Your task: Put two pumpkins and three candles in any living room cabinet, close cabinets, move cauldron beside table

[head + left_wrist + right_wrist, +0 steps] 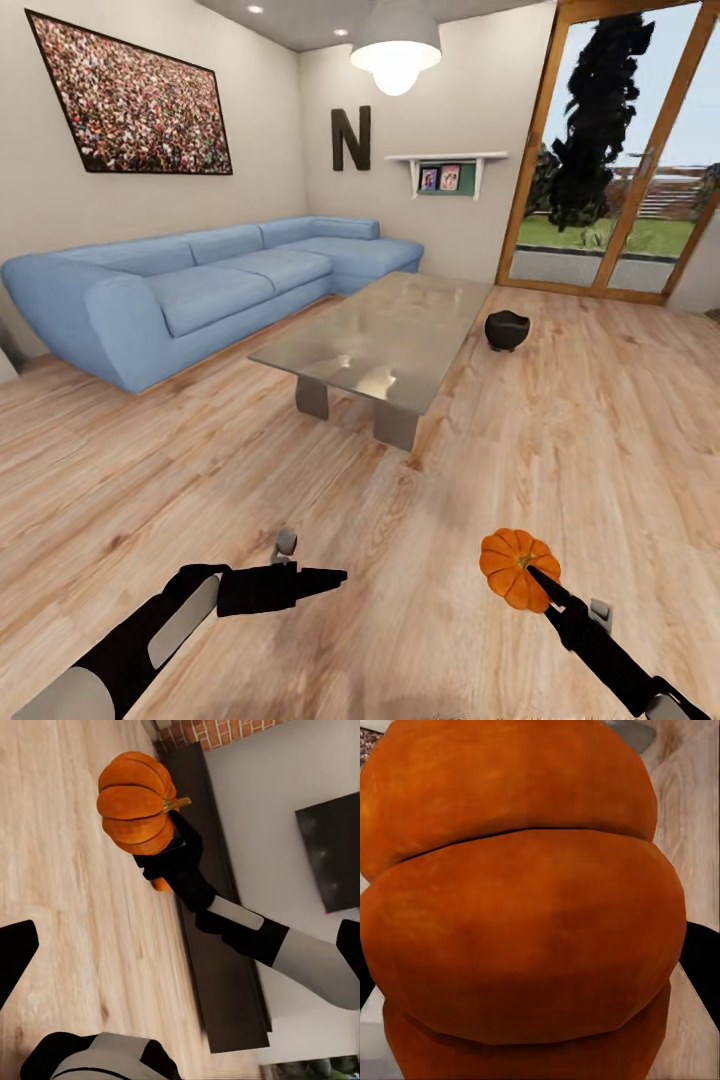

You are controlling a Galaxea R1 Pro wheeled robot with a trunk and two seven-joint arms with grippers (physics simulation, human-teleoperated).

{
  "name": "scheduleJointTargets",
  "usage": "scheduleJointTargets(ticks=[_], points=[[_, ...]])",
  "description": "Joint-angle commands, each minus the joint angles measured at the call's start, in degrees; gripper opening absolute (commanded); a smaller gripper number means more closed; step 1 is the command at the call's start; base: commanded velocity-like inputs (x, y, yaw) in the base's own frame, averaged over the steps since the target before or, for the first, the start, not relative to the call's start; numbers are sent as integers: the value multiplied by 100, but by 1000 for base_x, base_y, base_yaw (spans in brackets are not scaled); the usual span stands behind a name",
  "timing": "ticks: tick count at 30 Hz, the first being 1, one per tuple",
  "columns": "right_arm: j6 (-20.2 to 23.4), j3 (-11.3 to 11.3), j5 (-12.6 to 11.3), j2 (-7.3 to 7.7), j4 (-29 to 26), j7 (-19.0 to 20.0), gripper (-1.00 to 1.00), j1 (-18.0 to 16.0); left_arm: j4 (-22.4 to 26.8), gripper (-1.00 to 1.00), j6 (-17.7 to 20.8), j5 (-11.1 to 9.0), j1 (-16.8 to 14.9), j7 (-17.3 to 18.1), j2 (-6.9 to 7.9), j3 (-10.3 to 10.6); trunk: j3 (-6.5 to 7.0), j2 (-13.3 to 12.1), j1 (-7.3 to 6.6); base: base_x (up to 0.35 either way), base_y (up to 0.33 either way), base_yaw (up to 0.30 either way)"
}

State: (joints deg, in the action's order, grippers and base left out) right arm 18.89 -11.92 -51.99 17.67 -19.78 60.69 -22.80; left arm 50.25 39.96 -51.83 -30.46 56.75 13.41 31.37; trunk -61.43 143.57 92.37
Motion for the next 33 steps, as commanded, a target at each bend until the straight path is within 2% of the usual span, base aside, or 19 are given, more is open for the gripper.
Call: scheduleJointTargets(ticks=[1, 33], points=[[62, -16, -48, 0, 0, 14, -100, -5, 2, 100, 39, -48, -4, -6, 7, 18, -1, 2, -1, 0, 0, -273], [66, -20, -48, 0, 9, 13, -100, -6, -15, 100, 39, -47, -4, -6, 4, 27, 120, 2, -1, 0, 0, -273]])
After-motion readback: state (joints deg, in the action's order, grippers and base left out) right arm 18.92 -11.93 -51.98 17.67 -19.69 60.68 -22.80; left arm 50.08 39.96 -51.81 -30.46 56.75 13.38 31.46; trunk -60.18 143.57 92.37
